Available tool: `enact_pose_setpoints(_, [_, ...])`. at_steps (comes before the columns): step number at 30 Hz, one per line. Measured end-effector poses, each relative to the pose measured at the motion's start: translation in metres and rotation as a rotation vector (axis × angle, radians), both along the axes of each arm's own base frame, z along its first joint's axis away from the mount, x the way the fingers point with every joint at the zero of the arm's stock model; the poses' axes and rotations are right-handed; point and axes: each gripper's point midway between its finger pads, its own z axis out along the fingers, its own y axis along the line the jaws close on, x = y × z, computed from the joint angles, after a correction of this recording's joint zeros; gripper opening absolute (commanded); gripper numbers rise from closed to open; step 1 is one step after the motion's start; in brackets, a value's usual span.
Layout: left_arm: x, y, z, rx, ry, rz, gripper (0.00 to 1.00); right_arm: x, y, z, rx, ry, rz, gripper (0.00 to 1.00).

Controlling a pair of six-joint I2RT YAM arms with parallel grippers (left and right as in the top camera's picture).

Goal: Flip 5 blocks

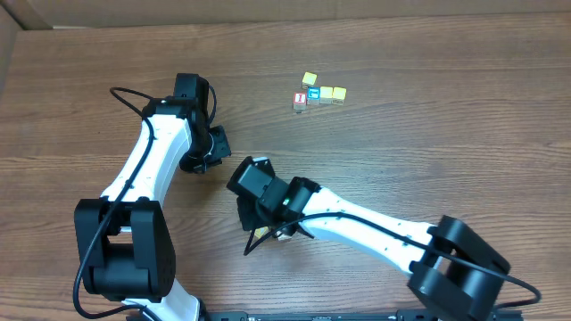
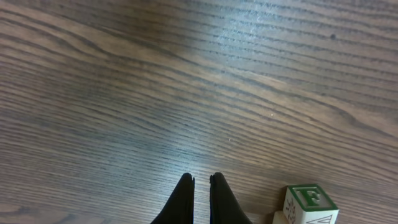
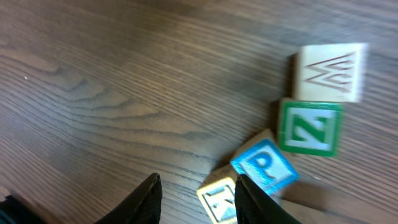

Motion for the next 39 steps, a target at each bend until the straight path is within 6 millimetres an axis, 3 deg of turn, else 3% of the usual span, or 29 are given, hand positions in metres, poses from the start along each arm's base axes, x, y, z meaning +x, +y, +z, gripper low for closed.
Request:
enact_pose_setpoints(8, [-0.007,-0.004,-0.005,0.001,0.022,-0.011,0.04,-0.019,0.021,-0.022,-0.003,0.002,0.059,0.38])
enact_pose_setpoints(14, [-0.007,-0.004,-0.005,0.001,0.020,-0.011,0.04,-0.032,0.031,-0.022,0.006,-0.004,0.093,0.37])
enact_pose_setpoints(23, [0.005,-0.004,-0.004,-0.002,-0.028,-0.011,0.04,-0.004,0.047,-0.009,0.058,-0.169,0.037,0.33])
enact_pose_setpoints(31, [0.005,-0.004,-0.004,-0.002,-0.029,-0.011,0.04,0.007,0.023,-0.042,-0.068,-0.158,-0.003,0.29])
enact_pose_setpoints(39, [0.005,-0.004,-0.004,-0.002,-0.029,-0.011,0.04,0.012,0.008,-0.047,-0.118,-0.144,-0.021,0.30])
